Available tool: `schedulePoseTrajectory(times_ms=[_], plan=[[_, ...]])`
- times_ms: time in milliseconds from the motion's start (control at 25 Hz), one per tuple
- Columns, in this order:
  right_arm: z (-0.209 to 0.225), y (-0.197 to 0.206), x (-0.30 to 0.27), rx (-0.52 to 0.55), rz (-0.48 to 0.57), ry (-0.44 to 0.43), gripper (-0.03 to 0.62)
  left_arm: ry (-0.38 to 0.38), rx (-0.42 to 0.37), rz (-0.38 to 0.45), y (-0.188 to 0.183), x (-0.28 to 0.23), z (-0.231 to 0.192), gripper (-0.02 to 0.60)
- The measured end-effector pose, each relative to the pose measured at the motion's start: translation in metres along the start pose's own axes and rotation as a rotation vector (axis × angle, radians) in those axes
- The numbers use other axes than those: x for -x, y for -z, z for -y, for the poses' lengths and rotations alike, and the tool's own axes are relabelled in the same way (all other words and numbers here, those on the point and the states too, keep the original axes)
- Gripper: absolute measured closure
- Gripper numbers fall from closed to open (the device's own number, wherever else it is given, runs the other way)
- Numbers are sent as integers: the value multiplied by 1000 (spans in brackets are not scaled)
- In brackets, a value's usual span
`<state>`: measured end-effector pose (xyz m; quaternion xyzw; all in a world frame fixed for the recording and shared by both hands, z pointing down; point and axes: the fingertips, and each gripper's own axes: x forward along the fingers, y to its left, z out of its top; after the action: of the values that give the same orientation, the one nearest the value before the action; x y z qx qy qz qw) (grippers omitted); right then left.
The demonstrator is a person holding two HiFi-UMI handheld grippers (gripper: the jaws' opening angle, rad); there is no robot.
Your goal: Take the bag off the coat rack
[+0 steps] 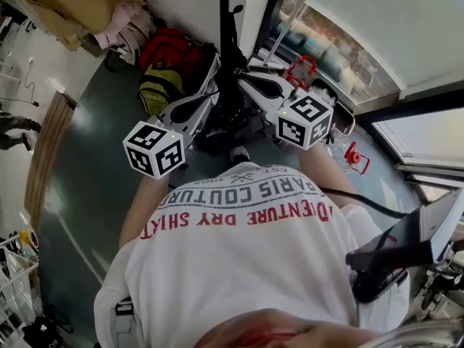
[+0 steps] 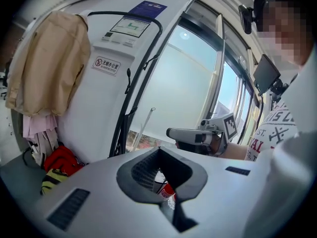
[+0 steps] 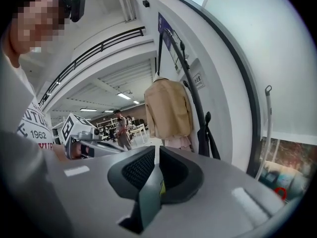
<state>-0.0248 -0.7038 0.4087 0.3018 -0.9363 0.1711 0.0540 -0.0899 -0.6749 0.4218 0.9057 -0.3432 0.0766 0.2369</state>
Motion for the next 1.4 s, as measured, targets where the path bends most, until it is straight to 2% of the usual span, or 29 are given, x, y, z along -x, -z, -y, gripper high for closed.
schedulePoseTrajectory(times_ms=[200, 280, 360, 640, 760, 880, 1080, 1120, 1200, 1400], plan=[[48, -12, -22, -6, 38, 39, 566, -35, 16, -4, -3, -16, -23, 580], [69, -16, -39, -7, 47, 71, 465, -53, 29, -5, -6, -17, -36, 580], [90, -17, -61, -6, 37, 87, 418, -78, 47, -8, -9, -18, -53, 580], [146, 0, -122, 0, -29, 109, 391, -144, 151, -7, -5, -23, -93, 580], [157, 9, -139, -7, -46, 113, 391, -160, 195, 3, -1, -23, -105, 580], [159, 15, -151, -22, -63, 90, 393, -182, 207, 11, -1, -25, -112, 580], [158, 22, -164, -58, -82, 64, 397, -178, 203, 23, -7, -27, -111, 580], [160, 21, -164, -64, -81, 70, 423, -180, 200, 21, -7, -27, -110, 580], [164, 20, -162, -69, -80, 86, 546, -185, 198, 22, -6, -26, -109, 580], [163, 17, -158, -91, -75, 101, 571, -192, 204, 15, -4, -24, -110, 580]])
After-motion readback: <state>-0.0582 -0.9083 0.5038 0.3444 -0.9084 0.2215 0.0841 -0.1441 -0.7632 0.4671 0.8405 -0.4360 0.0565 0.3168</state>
